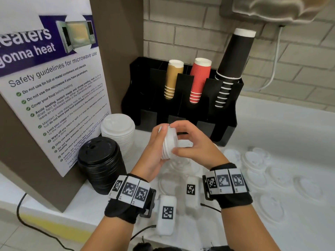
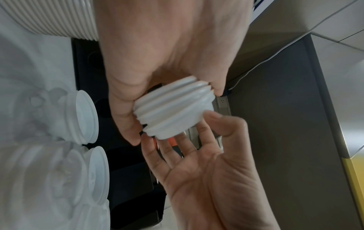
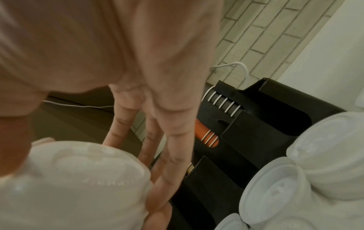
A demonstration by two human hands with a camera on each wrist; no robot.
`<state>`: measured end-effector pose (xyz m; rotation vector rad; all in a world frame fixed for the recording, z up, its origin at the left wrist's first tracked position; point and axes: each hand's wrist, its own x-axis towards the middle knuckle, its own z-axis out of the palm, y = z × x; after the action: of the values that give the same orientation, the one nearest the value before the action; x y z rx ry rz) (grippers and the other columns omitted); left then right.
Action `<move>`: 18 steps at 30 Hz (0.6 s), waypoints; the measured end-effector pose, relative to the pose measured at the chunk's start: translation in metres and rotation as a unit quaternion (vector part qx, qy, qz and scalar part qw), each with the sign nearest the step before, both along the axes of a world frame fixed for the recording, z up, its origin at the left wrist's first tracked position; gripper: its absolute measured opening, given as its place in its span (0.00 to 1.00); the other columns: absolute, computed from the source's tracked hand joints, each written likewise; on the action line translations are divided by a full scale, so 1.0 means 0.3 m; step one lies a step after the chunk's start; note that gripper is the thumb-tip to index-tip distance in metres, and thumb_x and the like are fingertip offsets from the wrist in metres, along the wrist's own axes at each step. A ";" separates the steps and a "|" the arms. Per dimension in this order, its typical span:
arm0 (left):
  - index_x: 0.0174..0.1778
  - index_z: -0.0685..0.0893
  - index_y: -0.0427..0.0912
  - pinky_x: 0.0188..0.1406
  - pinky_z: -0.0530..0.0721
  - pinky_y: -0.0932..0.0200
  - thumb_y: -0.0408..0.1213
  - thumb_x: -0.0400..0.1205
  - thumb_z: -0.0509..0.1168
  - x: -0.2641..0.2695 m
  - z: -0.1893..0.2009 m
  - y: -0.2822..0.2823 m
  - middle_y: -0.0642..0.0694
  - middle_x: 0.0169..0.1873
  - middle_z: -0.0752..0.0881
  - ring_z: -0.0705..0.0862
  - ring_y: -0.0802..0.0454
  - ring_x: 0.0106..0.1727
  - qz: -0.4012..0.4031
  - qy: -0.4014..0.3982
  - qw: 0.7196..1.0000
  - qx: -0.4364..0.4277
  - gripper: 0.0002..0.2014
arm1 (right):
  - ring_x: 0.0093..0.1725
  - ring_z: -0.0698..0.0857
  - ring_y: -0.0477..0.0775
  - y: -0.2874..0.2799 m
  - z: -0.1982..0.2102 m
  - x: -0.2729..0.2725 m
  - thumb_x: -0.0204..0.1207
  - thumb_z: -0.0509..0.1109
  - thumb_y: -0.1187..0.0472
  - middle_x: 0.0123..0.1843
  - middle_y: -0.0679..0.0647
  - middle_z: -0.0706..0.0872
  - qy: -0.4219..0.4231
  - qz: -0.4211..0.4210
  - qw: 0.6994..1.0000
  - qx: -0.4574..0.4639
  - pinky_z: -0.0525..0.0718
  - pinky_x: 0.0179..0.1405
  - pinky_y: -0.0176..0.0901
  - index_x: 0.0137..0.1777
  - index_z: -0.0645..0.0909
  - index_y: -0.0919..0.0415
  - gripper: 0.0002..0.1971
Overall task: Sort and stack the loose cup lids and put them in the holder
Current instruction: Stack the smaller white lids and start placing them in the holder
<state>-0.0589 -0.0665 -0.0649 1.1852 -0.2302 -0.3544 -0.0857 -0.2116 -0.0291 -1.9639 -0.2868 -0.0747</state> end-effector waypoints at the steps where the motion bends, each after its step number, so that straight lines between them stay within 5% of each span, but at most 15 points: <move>1: 0.71 0.74 0.53 0.58 0.87 0.40 0.62 0.77 0.59 0.000 -0.002 -0.001 0.45 0.66 0.83 0.85 0.48 0.64 -0.002 -0.004 1.000 0.002 0.28 | 0.63 0.81 0.47 0.001 0.000 -0.001 0.68 0.76 0.73 0.63 0.44 0.81 -0.003 0.004 1.000 0.000 0.82 0.63 0.48 0.66 0.76 0.53 0.28; 6: 0.66 0.76 0.55 0.48 0.88 0.52 0.54 0.83 0.60 0.016 -0.015 0.006 0.46 0.62 0.83 0.87 0.52 0.58 0.031 0.002 1.000 -0.007 0.16 | 0.61 0.82 0.40 -0.008 -0.025 0.014 0.71 0.77 0.59 0.62 0.40 0.81 0.026 -0.036 0.999 0.022 0.83 0.56 0.36 0.67 0.75 0.47 0.25; 9: 0.60 0.76 0.57 0.40 0.86 0.60 0.48 0.86 0.59 0.035 -0.016 0.022 0.51 0.53 0.82 0.86 0.61 0.47 0.065 0.009 0.998 -0.018 0.08 | 0.57 0.79 0.41 -0.038 -0.060 0.037 0.73 0.75 0.50 0.58 0.39 0.79 0.044 -0.107 0.985 -0.129 0.75 0.49 0.25 0.62 0.78 0.47 0.18; 13: 0.57 0.76 0.59 0.36 0.83 0.63 0.46 0.85 0.60 0.040 -0.018 0.031 0.54 0.49 0.80 0.83 0.61 0.45 0.073 0.008 0.997 -0.010 0.07 | 0.62 0.74 0.52 -0.044 -0.133 0.053 0.66 0.80 0.47 0.62 0.50 0.71 0.156 -0.079 0.932 -0.319 0.78 0.58 0.42 0.65 0.76 0.47 0.28; 18: 0.57 0.76 0.59 0.36 0.83 0.63 0.44 0.85 0.61 0.038 -0.024 0.037 0.56 0.49 0.80 0.82 0.62 0.45 0.069 0.005 0.998 -0.001 0.07 | 0.52 0.76 0.53 -0.027 -0.172 0.064 0.65 0.81 0.51 0.59 0.51 0.69 0.176 -0.093 0.917 -0.347 0.76 0.47 0.40 0.60 0.76 0.51 0.25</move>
<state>-0.0474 -0.0555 -0.0721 1.1908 -0.1389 -0.2397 -0.0664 -0.2196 -0.0806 -2.6532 0.1411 0.2969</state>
